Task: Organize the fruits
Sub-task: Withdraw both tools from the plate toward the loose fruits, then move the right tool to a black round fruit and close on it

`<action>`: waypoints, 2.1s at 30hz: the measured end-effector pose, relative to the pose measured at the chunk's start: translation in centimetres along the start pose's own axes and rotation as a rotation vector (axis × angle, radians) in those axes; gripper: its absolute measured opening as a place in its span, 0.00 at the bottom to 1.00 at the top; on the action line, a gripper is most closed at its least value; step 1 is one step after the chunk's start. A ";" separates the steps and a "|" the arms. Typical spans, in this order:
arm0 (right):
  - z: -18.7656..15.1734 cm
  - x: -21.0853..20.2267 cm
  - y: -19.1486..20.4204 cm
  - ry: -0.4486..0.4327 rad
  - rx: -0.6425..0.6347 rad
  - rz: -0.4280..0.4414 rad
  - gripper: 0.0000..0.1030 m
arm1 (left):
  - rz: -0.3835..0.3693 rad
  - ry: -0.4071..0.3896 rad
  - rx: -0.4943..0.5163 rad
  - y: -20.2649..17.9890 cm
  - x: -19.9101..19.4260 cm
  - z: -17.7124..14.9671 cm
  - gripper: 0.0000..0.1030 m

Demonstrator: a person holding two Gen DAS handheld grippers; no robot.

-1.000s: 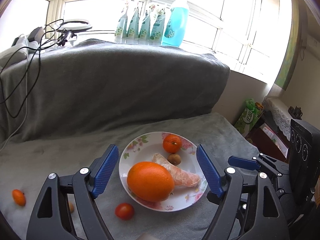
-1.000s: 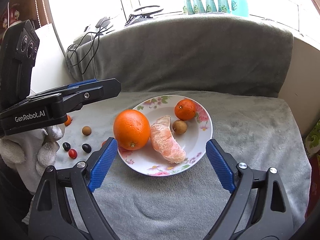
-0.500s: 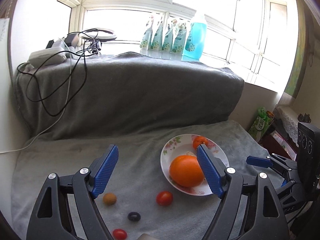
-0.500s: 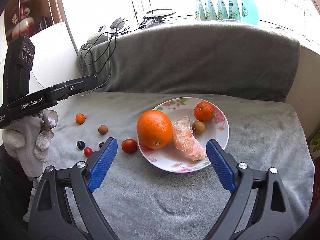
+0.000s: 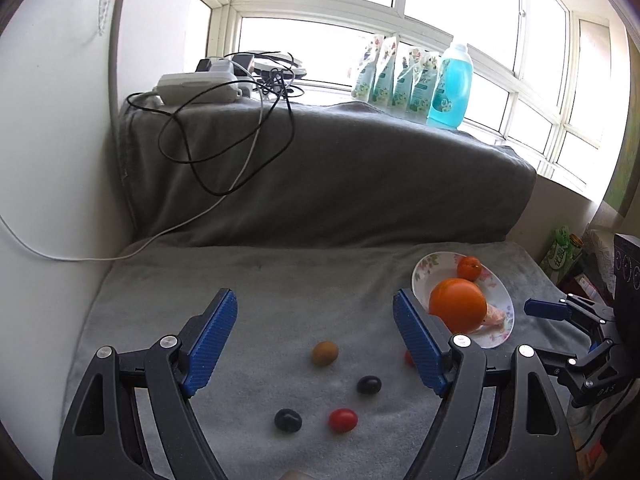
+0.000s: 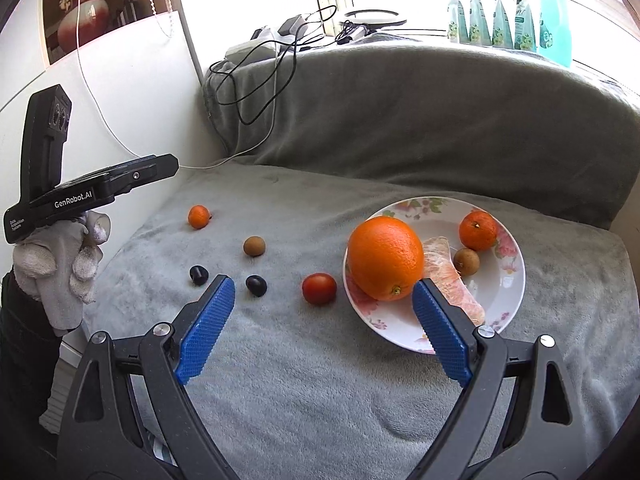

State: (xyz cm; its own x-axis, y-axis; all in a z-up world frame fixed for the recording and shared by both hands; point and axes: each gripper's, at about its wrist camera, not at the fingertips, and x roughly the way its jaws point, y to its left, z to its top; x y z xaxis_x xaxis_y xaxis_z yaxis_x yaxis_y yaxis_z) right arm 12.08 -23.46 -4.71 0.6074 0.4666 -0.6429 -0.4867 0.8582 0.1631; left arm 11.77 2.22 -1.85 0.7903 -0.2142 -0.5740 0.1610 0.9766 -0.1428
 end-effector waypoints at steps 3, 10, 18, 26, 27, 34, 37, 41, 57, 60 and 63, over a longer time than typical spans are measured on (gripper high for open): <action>0.1 0.9 0.8 0.017 -0.024 0.009 0.90 | 0.017 0.021 -0.017 1.1 0.0 -1.1 0.78; 0.3 2.9 2.4 0.056 -0.062 0.045 0.82 | 0.023 0.064 -0.052 2.8 -0.1 -3.7 0.70; 0.4 5.2 4.0 0.110 -0.103 0.072 0.67 | -0.009 0.114 -0.091 3.7 0.4 -6.3 0.57; 0.2 8.1 5.2 0.175 -0.121 0.095 0.46 | -0.043 0.169 -0.097 3.3 1.7 -8.2 0.41; 0.2 8.5 5.3 0.183 -0.121 0.095 0.43 | -0.044 0.173 -0.099 3.4 1.8 -8.4 0.41; 0.0 10.5 5.6 0.218 -0.133 0.088 0.40 | -0.040 0.199 -0.080 3.2 2.6 -9.0 0.37; 0.0 11.1 5.6 0.231 -0.137 0.087 0.39 | -0.046 0.212 -0.088 3.3 3.1 -9.2 0.35; -0.1 12.1 5.7 0.250 -0.142 0.086 0.35 | -0.049 0.227 -0.084 3.2 3.6 -9.4 0.33; -0.1 14.1 5.9 0.279 -0.155 0.083 0.28 | -0.049 0.253 -0.077 3.3 5.0 -10.0 0.30; -0.2 14.2 6.0 0.281 -0.163 0.078 0.27 | -0.048 0.259 -0.073 3.2 5.4 -10.0 0.29; -0.3 14.3 6.1 0.283 -0.164 0.075 0.26 | -0.050 0.261 -0.064 3.0 5.4 -10.1 0.25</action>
State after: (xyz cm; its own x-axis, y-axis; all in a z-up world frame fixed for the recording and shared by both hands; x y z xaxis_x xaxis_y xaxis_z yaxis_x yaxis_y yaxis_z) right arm 17.63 -11.63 -13.12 0.3784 0.4297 -0.8199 -0.6322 0.7670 0.1102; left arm 10.58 3.76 -13.51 0.6021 -0.2686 -0.7519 0.1522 0.9631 -0.2221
